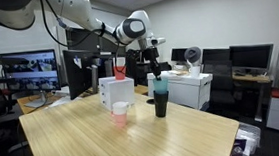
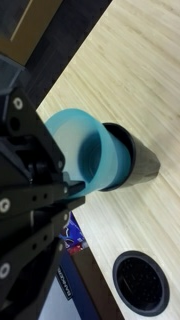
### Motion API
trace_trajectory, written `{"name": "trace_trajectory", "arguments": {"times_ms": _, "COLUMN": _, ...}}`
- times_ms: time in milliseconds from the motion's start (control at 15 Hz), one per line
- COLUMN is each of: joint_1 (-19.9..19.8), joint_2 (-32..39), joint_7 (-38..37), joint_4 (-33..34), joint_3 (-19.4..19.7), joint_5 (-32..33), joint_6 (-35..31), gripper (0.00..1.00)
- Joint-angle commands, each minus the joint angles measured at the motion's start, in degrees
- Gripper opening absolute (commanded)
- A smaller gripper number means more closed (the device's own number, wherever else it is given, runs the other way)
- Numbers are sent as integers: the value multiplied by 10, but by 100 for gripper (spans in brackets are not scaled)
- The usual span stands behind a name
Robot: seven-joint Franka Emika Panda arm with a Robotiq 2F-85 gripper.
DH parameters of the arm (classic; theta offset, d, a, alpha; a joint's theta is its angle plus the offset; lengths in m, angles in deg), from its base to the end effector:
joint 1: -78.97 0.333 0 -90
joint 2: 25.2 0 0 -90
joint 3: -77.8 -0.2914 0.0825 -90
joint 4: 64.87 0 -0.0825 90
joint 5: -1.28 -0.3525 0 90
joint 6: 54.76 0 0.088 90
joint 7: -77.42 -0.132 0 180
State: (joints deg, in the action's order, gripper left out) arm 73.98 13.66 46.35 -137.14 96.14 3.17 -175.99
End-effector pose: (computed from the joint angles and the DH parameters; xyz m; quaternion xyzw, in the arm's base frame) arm 0.6752 -0.2349 0.3615 0.9011 -0.4065 0.1104 0.1029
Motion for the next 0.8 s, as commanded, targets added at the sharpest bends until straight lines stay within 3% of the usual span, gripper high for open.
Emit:
{"name": "trace_trajectory", "arguments": {"times_ms": 0, "joint_1": -2, "joint_2": -33, "joint_7": -7, "joint_4": -26, "joint_3": -10, "joint_5": 13, "joint_6": 5, "gripper": 7}}
{"name": "trace_trajectory", "arguments": {"times_ms": 733, "joint_1": -8, "joint_2": -69, "joint_7": -2, "joint_4": -10, "joint_3": -12, "joint_5": 14, "joint_6": 49, "gripper": 7}}
